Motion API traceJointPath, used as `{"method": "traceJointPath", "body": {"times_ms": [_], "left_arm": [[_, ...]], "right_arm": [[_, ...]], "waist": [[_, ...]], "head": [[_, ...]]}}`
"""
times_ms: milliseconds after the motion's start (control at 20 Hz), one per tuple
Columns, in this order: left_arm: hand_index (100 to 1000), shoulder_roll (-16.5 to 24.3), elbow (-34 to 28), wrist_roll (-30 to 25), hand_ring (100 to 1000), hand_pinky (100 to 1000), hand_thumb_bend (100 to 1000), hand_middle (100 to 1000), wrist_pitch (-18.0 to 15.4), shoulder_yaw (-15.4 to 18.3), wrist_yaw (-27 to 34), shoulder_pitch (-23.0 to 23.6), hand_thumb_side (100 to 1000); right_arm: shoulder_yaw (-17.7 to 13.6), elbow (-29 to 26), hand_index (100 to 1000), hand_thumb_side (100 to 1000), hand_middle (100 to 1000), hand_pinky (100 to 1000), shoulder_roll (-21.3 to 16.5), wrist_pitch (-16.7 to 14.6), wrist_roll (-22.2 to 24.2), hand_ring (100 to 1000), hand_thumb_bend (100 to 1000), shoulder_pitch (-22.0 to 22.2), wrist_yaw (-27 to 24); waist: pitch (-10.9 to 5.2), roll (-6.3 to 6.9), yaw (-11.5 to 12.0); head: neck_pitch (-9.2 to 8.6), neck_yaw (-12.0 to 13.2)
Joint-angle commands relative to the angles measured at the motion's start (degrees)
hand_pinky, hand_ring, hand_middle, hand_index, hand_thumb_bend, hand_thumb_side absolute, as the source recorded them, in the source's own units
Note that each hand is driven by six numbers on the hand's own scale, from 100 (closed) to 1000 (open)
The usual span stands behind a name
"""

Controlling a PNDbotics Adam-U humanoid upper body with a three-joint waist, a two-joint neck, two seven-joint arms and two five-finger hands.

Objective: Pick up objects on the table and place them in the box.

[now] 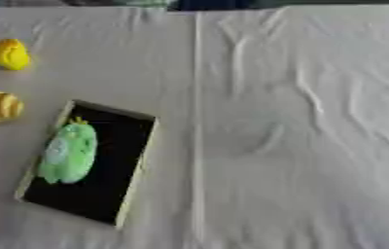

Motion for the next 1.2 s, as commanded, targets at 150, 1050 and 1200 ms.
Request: {"method": "traceJointPath", "body": {"times_ms": [150,1050,1200], "left_arm": [[906,2.2,-0.8,0.2,763,813,111,722,0.1,0.8,-0.2,-0.1,348],[894,17.4,3.3,-4.8,773,830,100,733,8.4,-2.7,-3.6,2.5,237],[907,21.1,6.9,-7.0,792,848,130,749,10.6,-5.1,-5.8,3.7,189]], "right_arm": [[-0.8,-0.8,846,528,683,973,-2.6,-0.4,-0.3,847,100,-0.2,0.7],[-0.7,-0.8,847,529,684,972,-4.8,-0.8,-0.6,847,100,0.7,1.7],[-0.6,-0.8,847,530,683,973,-5.3,-0.7,-0.5,847,100,0.8,1.9]], "waist": [[-0.48,0.29,-0.1],[-0.74,2.07,0.7],[-0.80,2.68,0.9]], "head": [[-0.46,0.0],[0.77,-0.4],[1.06,-1.0]]}}
